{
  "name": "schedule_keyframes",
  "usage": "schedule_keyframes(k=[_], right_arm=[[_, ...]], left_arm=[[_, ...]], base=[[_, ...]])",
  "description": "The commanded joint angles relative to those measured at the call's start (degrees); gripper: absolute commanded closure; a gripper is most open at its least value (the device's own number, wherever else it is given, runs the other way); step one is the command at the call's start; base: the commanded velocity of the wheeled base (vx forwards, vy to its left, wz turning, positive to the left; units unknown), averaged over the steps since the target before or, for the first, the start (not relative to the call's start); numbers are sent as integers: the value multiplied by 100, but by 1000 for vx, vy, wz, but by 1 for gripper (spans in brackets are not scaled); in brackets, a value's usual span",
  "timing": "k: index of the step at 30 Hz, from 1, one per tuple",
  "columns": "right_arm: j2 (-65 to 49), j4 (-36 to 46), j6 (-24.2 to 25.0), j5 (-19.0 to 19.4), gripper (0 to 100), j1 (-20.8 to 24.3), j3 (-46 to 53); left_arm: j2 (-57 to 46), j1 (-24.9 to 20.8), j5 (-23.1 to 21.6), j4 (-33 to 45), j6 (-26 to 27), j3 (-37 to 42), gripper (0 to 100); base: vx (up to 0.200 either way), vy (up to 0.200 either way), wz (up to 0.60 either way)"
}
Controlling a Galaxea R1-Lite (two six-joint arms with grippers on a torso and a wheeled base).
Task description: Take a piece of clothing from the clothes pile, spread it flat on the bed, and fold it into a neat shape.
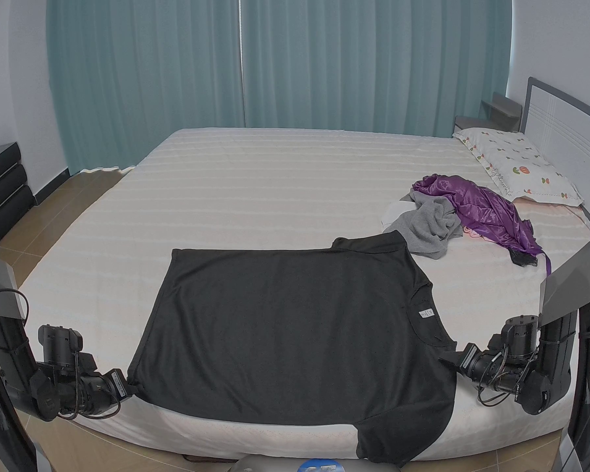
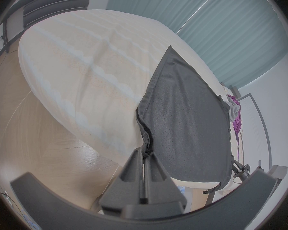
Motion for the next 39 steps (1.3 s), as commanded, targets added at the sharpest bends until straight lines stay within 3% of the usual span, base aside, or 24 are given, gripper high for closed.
schedule_keyframes(k=[1, 15, 30, 37, 38, 39], right_arm=[[22, -87, -59, -58, 100, -36, -104], [-523, 28, -147, -164, 100, -63, -675], [-365, 1100, -270, -164, 100, -54, -1800], [-207, 1135, -270, -155, 100, -54, -2020], [-198, 1135, -270, -155, 0, -54, -2029], [-189, 1135, -270, -155, 0, -54, -2029]], left_arm=[[57, 51, -3, -11, -3, 9, 100], [57, 60, -3, -11, -143, -18, 100], [154, 51, -3, -11, -152, -9, 100], [181, 51, -3, -11, -161, -9, 100], [181, 51, -3, -11, -152, -9, 100], [181, 51, -3, -11, -152, -9, 100]], base=[[0, 0, 0], [0, 0, 0], [0, 0, 0], [0, 0, 0], [0, 0, 0], [0, 0, 0]])
